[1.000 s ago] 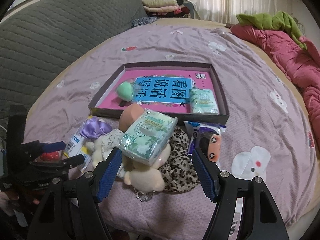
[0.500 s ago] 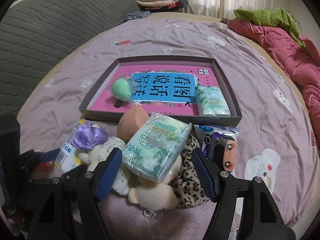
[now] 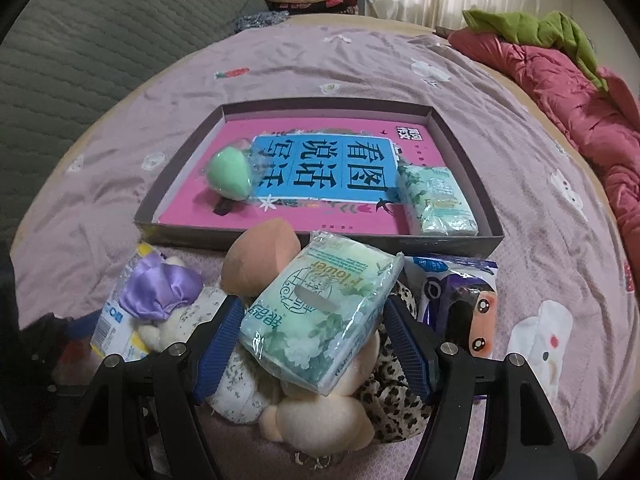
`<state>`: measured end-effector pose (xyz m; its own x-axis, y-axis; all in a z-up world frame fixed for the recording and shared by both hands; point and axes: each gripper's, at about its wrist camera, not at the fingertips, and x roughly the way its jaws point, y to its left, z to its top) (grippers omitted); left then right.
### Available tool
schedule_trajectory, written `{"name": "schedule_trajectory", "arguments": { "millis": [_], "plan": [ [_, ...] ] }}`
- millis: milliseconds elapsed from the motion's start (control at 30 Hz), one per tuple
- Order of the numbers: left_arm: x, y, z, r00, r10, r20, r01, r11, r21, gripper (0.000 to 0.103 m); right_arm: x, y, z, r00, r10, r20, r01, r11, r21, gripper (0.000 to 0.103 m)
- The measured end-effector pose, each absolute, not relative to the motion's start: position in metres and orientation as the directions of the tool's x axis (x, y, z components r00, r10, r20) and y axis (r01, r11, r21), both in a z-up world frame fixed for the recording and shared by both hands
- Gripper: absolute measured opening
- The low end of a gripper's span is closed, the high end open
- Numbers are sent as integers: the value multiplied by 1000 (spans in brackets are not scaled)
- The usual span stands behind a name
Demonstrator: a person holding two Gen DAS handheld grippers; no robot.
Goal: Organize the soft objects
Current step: 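Grasp the white-yellow wet-wipe pack with the left tool while the right tool grasps a green tissue pack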
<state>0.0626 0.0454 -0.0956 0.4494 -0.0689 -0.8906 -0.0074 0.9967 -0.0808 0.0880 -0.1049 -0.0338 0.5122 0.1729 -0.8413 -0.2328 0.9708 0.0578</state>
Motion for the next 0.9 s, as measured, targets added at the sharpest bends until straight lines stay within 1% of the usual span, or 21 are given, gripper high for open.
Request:
{"name": "schedule_trajectory", "arguments": {
  "millis": [200,433,600,767,900],
  "plan": [
    [63,50,-96,452,-83,-888,-21,994,-103,78,85,-123,-31,520,219,-826,-218,969,119,66],
    [65,55,-96,453,-105,-885,-32,990,-134,78,79,-143,-21,537,231,-811,-205,969,141,65],
    [65,62,-95,458,-115,-881,-49,987,-155,71,78,-150,-20,537,228,-812,-184,971,151,65],
    [65,62,-94,461,-107,-881,-52,988,-147,67,77,-154,-18,544,229,-807,-177,972,156,65],
    [63,69,-92,465,-128,-876,-70,981,-181,62,76,-154,-14,550,234,-801,-183,970,158,65]
  ]
}}
